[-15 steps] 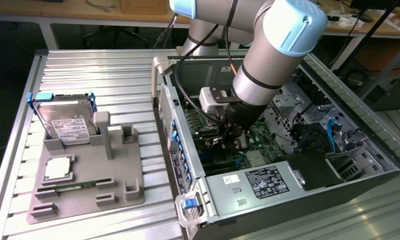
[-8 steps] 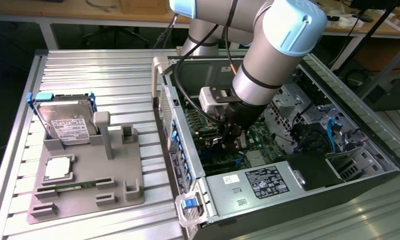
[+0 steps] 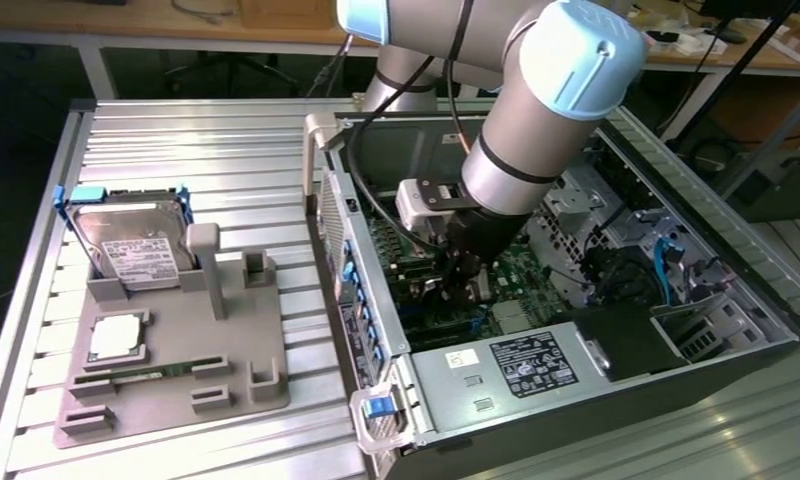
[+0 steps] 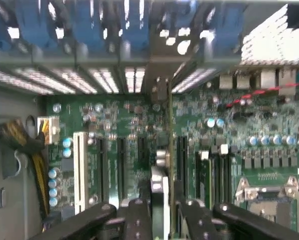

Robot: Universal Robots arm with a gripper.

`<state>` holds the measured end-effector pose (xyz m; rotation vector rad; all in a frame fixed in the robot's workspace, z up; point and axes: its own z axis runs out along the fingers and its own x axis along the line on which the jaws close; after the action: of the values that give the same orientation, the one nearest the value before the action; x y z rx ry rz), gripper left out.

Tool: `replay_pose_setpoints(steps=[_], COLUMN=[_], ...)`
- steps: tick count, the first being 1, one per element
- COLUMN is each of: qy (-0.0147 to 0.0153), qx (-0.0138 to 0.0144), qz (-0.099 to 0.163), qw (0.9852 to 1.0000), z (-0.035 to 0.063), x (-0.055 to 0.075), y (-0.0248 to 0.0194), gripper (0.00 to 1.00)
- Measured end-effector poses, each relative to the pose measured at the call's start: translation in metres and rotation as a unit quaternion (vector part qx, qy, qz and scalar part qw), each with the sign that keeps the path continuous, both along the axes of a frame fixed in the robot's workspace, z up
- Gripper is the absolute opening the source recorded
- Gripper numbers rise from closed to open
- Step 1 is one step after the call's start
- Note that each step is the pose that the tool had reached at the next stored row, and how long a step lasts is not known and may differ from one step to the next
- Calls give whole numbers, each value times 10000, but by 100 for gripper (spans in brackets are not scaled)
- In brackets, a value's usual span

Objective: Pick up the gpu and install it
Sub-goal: 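Insert the gpu into the slot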

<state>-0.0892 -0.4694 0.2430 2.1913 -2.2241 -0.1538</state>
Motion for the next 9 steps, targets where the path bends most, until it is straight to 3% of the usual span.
replay_pose_setpoints(steps=[9], qy=[0], qx=[0], qz=[-1], qw=[10000], z=[-9], x=[-1], y=[0], gripper=[27])
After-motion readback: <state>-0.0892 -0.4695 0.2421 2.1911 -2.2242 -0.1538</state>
